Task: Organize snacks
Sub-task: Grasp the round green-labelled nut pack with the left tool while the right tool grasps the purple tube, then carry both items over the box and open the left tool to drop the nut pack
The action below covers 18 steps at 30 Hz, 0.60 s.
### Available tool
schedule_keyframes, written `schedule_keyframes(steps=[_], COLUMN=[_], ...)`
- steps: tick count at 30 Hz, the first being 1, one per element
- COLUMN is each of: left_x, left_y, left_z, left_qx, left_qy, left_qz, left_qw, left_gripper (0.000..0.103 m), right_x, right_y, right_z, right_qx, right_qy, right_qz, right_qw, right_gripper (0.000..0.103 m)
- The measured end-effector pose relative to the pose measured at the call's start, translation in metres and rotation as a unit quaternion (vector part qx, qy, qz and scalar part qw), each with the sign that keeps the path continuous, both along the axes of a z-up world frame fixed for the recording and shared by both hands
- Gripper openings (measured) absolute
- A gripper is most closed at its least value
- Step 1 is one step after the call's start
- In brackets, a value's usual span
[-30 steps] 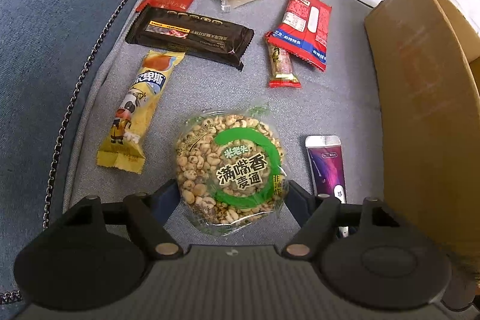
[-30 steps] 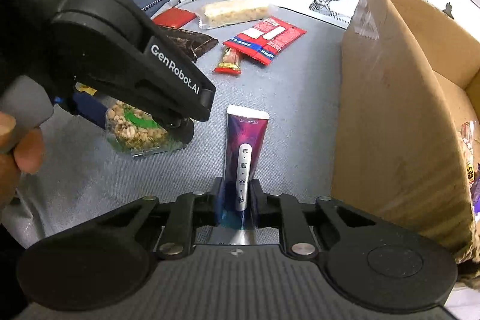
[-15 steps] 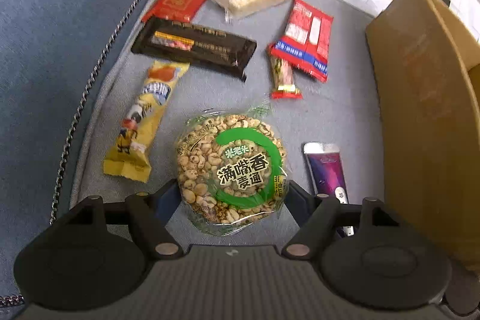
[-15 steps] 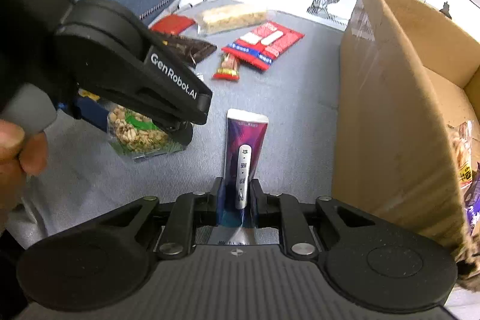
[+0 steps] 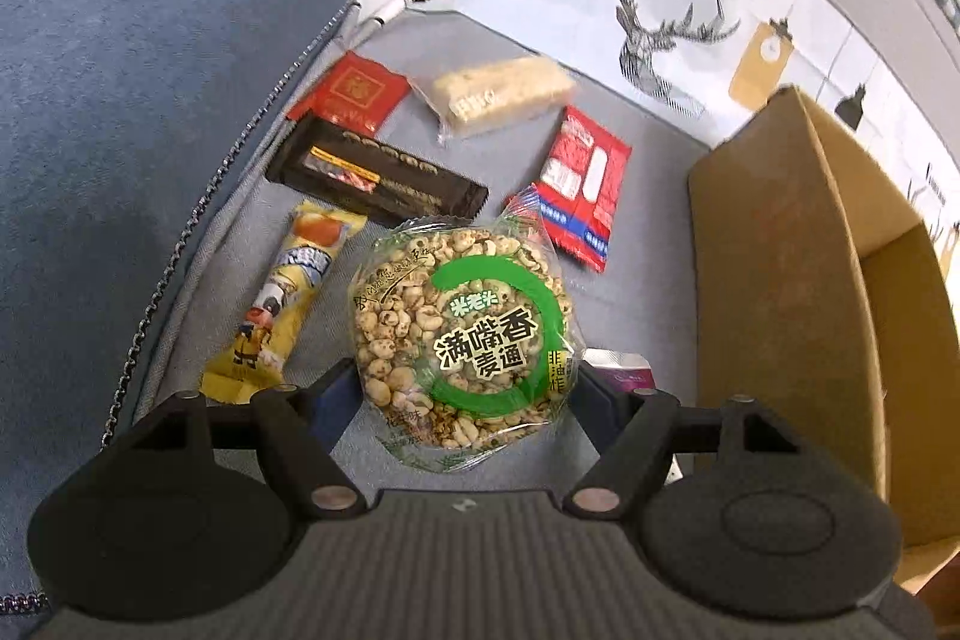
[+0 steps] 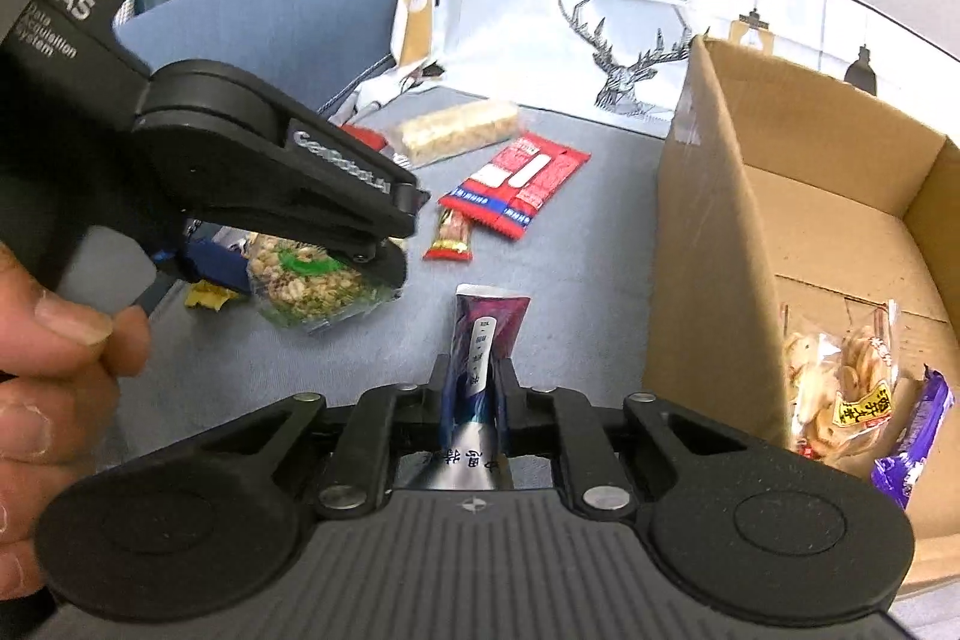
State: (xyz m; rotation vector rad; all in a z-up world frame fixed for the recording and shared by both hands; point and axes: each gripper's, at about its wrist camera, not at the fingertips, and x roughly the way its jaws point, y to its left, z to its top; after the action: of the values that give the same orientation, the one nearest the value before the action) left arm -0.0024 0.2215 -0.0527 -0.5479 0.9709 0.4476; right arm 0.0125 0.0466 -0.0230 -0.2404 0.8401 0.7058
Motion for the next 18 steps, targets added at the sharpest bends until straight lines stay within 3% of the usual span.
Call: schedule_keyframes(steps=[12,18], left_x=[-0.009,-0.01], left_y=[0.01,0.008], left_z=[0.018,0.029], left_qx=[0.02,0.024], left_qy=[-0.043,-0.074], left_qz=[0.044,0.052], left_qw=[0.9979,0.9957], left_gripper=[0.079,0.079], right_x=[-0.001,0.015], right_y=[-0.007,-0.03], right_z=[0.023,0.079], right_qx=[0.036,0.085], right_qy=[-0.052,-0.084], right_qz=[0.001,-0.001], right_qw=[0.998,0.993], right_gripper=[0.013,0.013])
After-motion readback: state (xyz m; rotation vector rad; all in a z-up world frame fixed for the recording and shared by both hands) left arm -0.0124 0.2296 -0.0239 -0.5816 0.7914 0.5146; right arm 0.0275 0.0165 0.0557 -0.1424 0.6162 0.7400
